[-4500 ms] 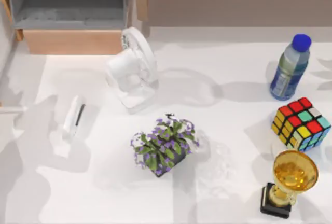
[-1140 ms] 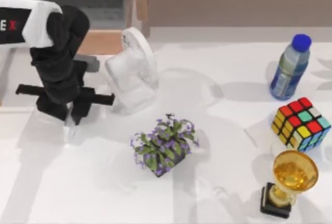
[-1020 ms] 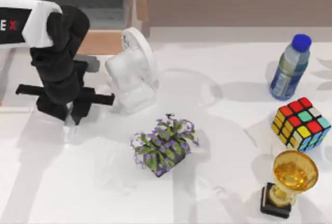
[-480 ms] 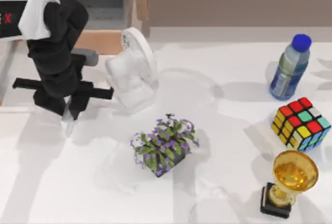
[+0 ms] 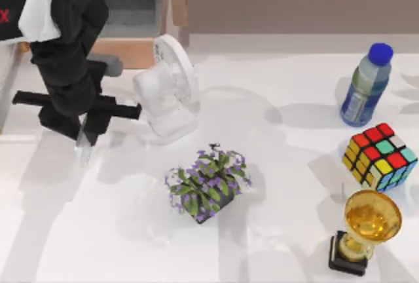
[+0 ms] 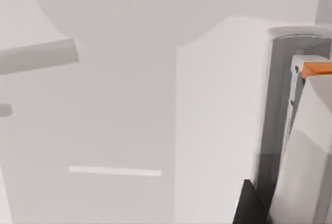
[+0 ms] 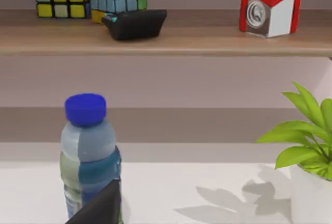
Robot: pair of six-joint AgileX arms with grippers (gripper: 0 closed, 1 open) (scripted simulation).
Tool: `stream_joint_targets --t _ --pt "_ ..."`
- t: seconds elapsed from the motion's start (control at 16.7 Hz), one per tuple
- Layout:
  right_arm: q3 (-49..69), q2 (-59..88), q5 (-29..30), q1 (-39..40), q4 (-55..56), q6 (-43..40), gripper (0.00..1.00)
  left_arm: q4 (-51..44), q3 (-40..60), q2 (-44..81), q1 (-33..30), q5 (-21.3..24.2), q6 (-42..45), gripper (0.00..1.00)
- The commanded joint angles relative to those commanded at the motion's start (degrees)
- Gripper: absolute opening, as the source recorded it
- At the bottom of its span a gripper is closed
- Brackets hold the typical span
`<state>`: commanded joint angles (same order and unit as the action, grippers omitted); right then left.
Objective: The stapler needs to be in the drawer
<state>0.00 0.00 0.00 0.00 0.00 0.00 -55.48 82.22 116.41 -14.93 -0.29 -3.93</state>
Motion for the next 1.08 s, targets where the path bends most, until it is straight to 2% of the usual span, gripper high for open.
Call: stream_joint_targets --t 0.24,0.54,0.84,1.08 --pt "0.0 0.0 0.0 0.0 0.0 0.0 1.00 -2.3 8.5 -0.1 3.7 -1.5 5.8 0.00" --pt "0.0 0.0 0.0 0.0 0.0 0.0 1.00 -8.0 27.9 2.9 14.4 -4.2 15.2 0.00" --pt "0.0 0.0 0.0 0.0 0.0 0.0 1.00 -15.7 46.0 13.6 27.2 -5.0 21.5 0.00" --pt "0.0 0.0 0.0 0.0 0.0 0.0 1.00 -21.4 56.6 25.3 32.6 -2.9 23.4 0.00"
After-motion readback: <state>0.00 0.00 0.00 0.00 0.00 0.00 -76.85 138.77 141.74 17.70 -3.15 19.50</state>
